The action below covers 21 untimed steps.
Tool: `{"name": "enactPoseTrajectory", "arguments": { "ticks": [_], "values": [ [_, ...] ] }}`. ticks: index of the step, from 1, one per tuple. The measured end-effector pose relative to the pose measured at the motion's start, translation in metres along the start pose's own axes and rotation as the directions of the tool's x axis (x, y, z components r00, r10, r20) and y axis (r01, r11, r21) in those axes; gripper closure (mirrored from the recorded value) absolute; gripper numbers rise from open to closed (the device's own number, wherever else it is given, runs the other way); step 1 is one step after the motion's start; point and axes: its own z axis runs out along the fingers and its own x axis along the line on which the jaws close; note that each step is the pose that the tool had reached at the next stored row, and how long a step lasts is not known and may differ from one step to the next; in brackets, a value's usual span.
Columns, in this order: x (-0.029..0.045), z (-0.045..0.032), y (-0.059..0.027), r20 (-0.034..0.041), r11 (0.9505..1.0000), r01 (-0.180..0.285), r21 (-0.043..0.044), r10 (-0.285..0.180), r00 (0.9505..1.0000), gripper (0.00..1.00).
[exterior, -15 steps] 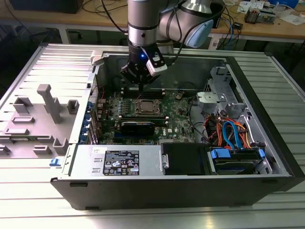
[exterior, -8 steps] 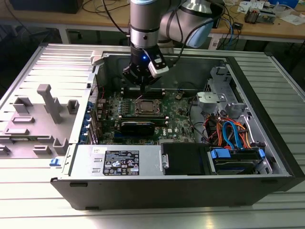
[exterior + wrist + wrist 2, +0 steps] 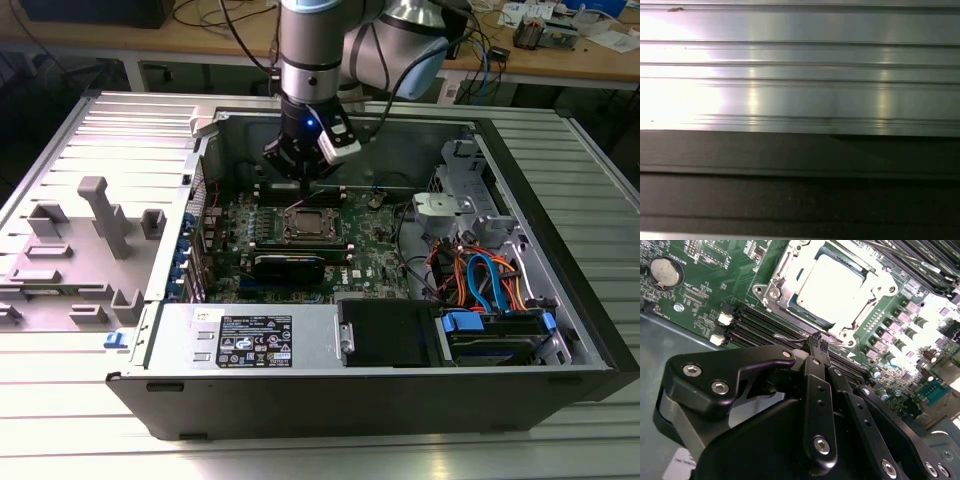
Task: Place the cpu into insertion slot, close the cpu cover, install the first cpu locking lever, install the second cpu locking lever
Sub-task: 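Install the first cpu locking lever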
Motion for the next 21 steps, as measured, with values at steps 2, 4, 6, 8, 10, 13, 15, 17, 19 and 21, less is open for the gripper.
{"name": "enactPoseTrajectory", "arguments": {
  "ticks": [2, 4, 6, 8, 10, 13, 15, 17, 19, 21],
  "values": [
    [-0.0040, 0.0010, 0.0000, -0.0002, 1.0000, 0.000, 0.0027, 0.000, 1.0000, 0.89],
    [-0.0069, 0.0015, -0.0001, -0.0004, 1.0000, 0.000, 0.0054, 0.000, 1.0000, 0.89],
    [-0.0104, 0.0020, -0.0002, -0.0006, 1.0000, 0.000, 0.0087, 0.000, 1.0000, 0.89],
    [-0.0147, 0.0026, -0.0002, -0.0009, 0.9999, 0.000, 0.0112, 0.000, 1.0000, 0.89],
    [-0.0181, 0.0032, -0.0001, -0.0010, 0.9999, 0.000, 0.0128, 0.000, 1.0000, 0.89],
    [-0.0213, 0.0043, 0.0003, -0.0013, 0.9999, 0.000, 0.0159, 0.000, 1.0000, 0.89],
    [-0.0216, 0.0052, 0.0008, -0.0013, 0.9999, 0.000, 0.0165, 0.000, 1.0000, 0.89],
    [-0.0218, 0.0074, 0.0013, -0.0013, 0.9999, 0.000, 0.0169, 0.000, 1.0000, 0.89],
    [-0.0217, 0.0088, 0.0014, -0.0013, 0.9999, 0.000, 0.0169, 0.000, 1.0000, 0.89],
    [-0.0217, 0.0101, 0.0014, -0.0013, 0.9999, 0.000, 0.0169, 0.000, 1.0000, 0.89]
  ]
}}
